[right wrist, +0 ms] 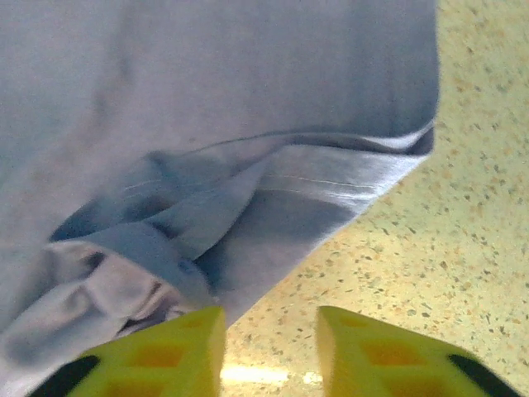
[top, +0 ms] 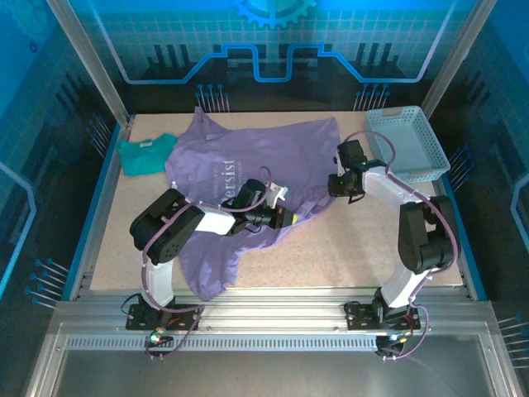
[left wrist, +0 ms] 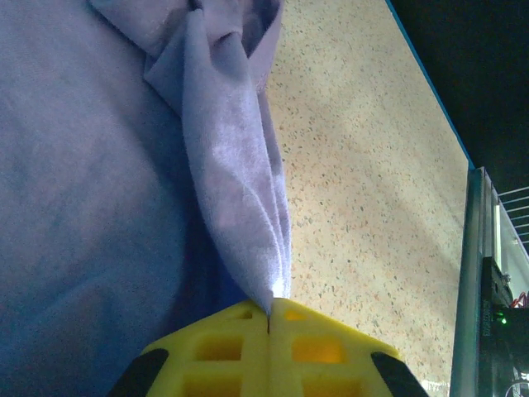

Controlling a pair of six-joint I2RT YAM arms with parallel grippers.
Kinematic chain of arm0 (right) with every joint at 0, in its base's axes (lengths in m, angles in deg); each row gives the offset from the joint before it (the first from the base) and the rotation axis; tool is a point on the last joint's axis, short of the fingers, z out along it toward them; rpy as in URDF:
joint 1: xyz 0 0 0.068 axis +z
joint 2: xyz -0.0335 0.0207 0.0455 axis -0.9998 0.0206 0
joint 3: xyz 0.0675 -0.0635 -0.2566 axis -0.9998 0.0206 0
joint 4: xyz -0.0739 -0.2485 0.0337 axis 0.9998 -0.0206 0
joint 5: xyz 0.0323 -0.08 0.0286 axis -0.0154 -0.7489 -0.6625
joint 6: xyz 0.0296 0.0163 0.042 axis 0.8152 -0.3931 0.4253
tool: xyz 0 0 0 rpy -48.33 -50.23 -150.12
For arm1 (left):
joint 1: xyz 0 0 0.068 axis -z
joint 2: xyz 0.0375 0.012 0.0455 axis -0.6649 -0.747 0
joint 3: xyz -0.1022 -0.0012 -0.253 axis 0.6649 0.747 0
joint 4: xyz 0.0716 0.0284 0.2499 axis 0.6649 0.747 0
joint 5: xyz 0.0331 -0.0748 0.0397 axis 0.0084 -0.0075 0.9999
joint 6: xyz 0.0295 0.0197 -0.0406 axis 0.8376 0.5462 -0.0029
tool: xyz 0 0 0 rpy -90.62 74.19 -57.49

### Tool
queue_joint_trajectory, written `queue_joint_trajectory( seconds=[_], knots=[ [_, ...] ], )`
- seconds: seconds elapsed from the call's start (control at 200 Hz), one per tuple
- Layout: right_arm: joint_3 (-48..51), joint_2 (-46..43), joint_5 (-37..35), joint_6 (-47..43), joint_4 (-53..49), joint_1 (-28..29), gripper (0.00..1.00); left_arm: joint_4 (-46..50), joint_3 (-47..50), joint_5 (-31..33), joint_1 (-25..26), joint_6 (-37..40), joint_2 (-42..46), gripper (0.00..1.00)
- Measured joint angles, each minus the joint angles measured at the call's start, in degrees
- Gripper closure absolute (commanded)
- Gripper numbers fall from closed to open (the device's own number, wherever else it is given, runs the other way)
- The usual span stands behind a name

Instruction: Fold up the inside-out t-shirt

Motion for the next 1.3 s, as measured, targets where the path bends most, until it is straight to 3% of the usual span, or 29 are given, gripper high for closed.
queue_joint_trajectory(
  seconds=[0.135, 0.29, 0.715, 0.79, 0.925, 1.12, 1.301],
  knots=[
    [0.1, -0.8, 1.9, 0.1, -0.2, 1.5, 0.49, 0.0, 0.0, 0.0, 0.0, 0.0, -0.4, 1.0],
    [-0.2, 1.1, 3.3, 0.1, -0.3, 1.9, 0.51, 0.0, 0.0, 0.0, 0.0, 0.0, -0.7, 1.0],
    [-5.3, 7.5, 6.5, -1.6, -0.8, 0.7, 0.98, -0.5, 0.0, 0.0, 0.0, -0.2, -0.9, 1.0],
    [-5.3, 7.2, 8.6, -1.9, -1.0, 0.1, 1.0, -0.5, 0.0, 0.0, 0.0, -0.2, -0.9, 1.0],
    [-3.7, 1.9, 16.6, -2.0, -1.4, -2.8, 1.0, -0.7, 0.0, 0.0, 0.0, -1.2, -0.9, 1.0],
    [-3.0, -11.6, 36.5, -2.7, -2.1, -10.3, 1.0, -2.5, 0.0, 1.1, 0.0, -3.2, -1.1, 1.0],
    [-4.3, -11.9, 48.7, -4.3, -3.8, -10.6, 1.0, -5.6, -0.8, 1.3, 0.0, -5.9, -1.7, 1.0]
  ],
)
